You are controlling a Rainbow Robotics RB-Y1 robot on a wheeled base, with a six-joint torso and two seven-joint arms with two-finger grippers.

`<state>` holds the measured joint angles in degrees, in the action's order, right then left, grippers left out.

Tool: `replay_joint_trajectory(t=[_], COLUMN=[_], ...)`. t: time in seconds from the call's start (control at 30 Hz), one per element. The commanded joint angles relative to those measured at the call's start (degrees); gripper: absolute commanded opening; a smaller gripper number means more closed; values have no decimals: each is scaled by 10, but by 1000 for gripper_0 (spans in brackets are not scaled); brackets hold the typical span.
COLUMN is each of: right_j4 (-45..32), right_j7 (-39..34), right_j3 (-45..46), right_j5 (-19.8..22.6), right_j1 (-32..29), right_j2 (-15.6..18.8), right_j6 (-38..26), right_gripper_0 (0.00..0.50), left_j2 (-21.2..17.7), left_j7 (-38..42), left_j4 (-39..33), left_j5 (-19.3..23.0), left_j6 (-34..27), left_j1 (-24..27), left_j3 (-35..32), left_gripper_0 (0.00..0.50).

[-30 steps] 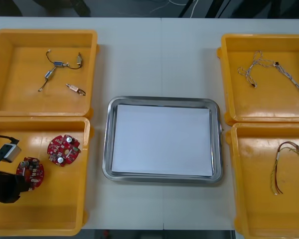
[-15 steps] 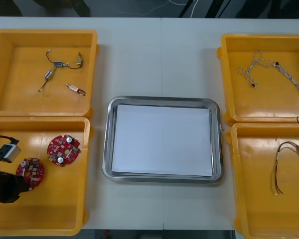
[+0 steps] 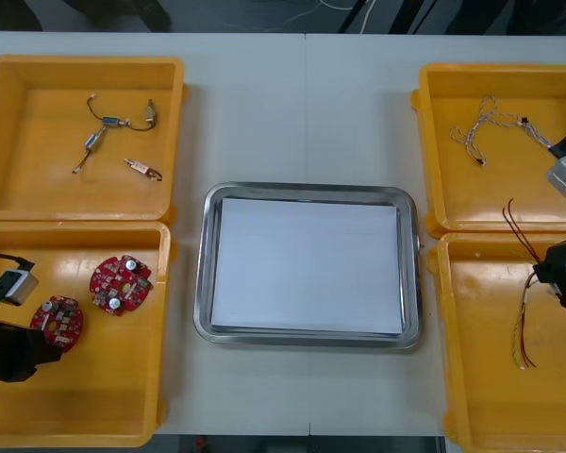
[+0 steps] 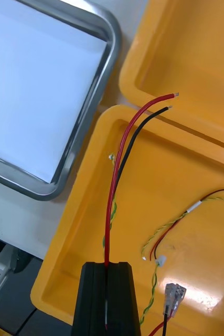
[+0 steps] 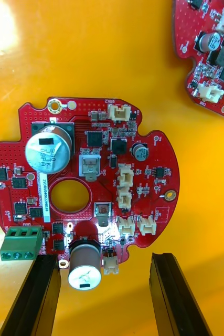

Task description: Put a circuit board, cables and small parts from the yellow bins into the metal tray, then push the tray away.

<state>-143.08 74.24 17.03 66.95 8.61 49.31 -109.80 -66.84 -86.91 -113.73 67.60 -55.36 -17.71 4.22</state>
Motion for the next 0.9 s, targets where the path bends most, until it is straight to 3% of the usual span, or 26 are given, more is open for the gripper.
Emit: replay_joint_trajectory(t=[0.03,0.6,0.9], right_j4=[-23,-46,-50], right_j7=[14,4,-1], right_j3=[-59,-212,-287], right_j5=[-16,-37,-60], right_j1=[40,119,158], right_j2=[25,71,73], right_j6=[-2,-2,-2], right_gripper_0=[0,0,0], left_j2=[-38,-40,-41], left_j7=[29,32,20], left_j4=[-18,-47,-47], left_j5=[20,64,68], left_j6=[2,-126,-167], left_j1=[-13,-1,16], left_j3=[-8,-125,-166], left_gripper_0=[500,500,500])
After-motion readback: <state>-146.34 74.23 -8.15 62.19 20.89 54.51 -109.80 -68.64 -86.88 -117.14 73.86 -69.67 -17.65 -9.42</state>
